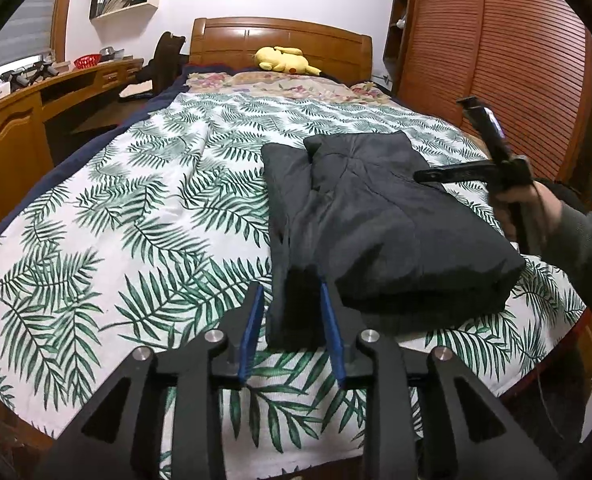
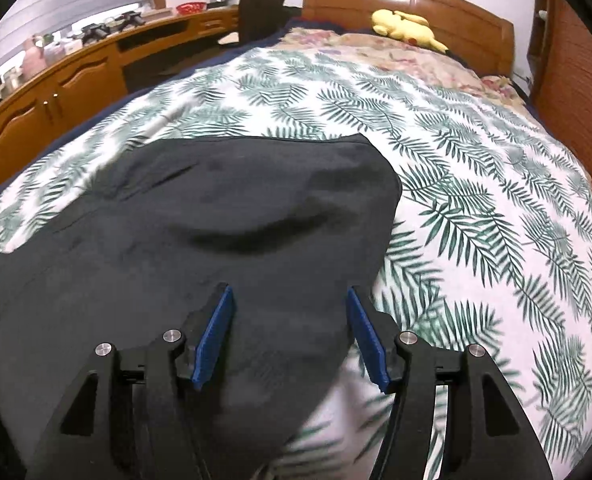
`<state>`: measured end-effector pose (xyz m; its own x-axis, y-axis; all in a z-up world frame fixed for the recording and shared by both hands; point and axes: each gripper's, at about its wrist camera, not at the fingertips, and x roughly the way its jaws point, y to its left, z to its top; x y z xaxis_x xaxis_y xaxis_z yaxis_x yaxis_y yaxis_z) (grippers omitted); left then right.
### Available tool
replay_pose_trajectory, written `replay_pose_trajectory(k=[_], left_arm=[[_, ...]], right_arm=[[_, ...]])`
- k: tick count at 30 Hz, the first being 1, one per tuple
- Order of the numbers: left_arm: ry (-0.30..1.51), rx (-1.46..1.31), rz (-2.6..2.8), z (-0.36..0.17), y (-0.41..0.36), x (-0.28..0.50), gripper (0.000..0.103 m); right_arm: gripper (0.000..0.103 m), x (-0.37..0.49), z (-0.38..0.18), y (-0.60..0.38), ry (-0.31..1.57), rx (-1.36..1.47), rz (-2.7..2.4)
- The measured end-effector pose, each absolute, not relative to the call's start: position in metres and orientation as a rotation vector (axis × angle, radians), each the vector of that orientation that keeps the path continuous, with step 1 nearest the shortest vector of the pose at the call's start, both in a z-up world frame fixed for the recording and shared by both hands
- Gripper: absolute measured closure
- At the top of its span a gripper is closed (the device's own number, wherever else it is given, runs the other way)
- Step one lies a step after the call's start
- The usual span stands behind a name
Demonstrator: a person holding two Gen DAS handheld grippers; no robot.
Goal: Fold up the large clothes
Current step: 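Grasp the jacket bundle with the right tool while the left tool grips it too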
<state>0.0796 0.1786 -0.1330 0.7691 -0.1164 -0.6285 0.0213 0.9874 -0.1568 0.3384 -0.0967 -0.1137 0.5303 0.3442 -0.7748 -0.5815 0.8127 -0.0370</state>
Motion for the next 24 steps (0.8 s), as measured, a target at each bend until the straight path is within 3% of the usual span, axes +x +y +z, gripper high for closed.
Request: replay_pose_trajectory(k=[6,14,24], left_arm=[[0.728,-0.132,-0.090,-0.143,0.168,0.091,0.070],[0.772,-0.124,-0.068,-0.157,0.164,0.108,0.069],[0.790,-0.129,-0.068,-0.164,0.164,0.114,0.068]], right_arm=[[0.016,0.373,-0.128,-0.101,0.855,-0.291,0.556],[0.010,0.382,-0.152,-0.100,0.872,-0.253,0.604],[0.009,0.387,-0.164,-0.113,0.910,-0.132,0.656]])
